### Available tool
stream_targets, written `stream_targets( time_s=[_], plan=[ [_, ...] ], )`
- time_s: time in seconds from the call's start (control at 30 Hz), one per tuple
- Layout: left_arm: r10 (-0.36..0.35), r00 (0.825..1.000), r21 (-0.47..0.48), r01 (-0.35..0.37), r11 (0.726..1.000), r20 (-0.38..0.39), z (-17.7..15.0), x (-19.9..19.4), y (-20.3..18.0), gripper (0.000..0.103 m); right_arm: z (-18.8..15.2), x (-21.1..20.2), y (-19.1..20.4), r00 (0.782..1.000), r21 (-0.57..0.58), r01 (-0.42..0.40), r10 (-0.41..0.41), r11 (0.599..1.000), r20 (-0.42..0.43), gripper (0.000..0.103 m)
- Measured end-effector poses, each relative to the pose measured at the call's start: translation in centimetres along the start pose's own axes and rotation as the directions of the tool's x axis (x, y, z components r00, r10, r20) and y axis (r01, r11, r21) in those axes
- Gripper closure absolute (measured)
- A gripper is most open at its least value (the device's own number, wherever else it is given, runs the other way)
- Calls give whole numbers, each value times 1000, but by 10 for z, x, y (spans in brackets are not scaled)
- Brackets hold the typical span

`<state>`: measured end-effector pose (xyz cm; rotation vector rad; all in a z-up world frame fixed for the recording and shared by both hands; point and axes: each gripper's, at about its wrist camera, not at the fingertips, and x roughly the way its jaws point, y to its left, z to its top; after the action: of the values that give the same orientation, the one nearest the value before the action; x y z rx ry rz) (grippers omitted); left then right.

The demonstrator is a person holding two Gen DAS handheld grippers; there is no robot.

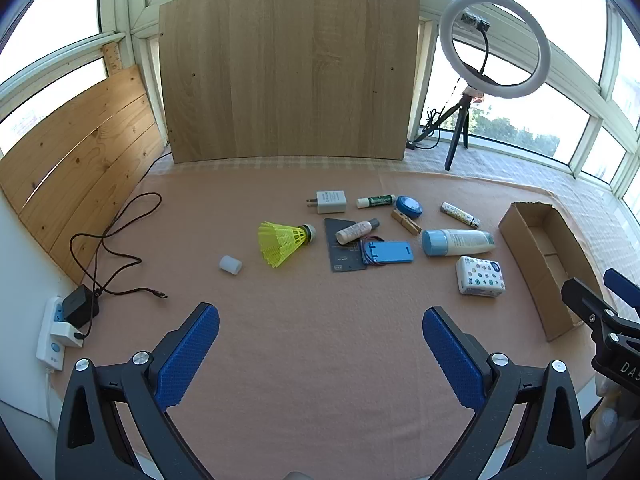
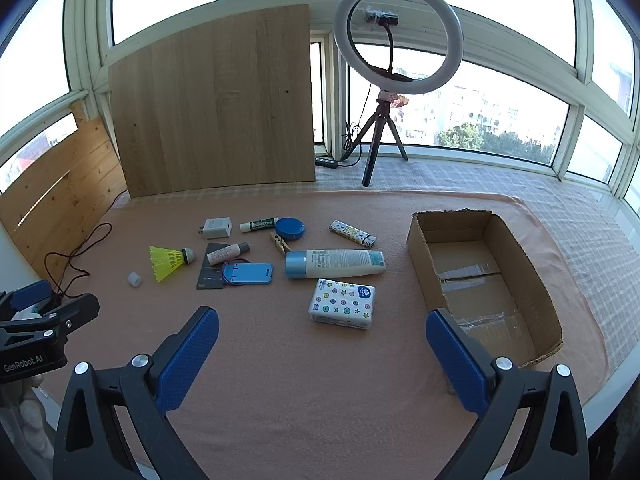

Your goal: Organize objects

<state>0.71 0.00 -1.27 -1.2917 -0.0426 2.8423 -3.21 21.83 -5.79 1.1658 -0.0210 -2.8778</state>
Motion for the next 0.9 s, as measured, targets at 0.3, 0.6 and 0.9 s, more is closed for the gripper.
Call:
stream_targets(
  time_s=[0.3, 0.6, 0.9],
  plan=[
    [-4, 1000, 3, 4, 1000, -1, 0, 0, 0, 0, -1, 1, 0, 1000, 0, -2, 2, 1000, -3, 1],
    [-4, 1000, 5, 4, 1000, -1, 2, 2, -2, 0, -1, 3, 1, 1000, 2, -2, 2, 1000, -10, 1],
    [-5, 1000, 3, 5, 1000, -1, 2, 4, -2, 0, 0, 6, 2, 1000, 2, -4, 4, 1000, -19, 1]
  ],
)
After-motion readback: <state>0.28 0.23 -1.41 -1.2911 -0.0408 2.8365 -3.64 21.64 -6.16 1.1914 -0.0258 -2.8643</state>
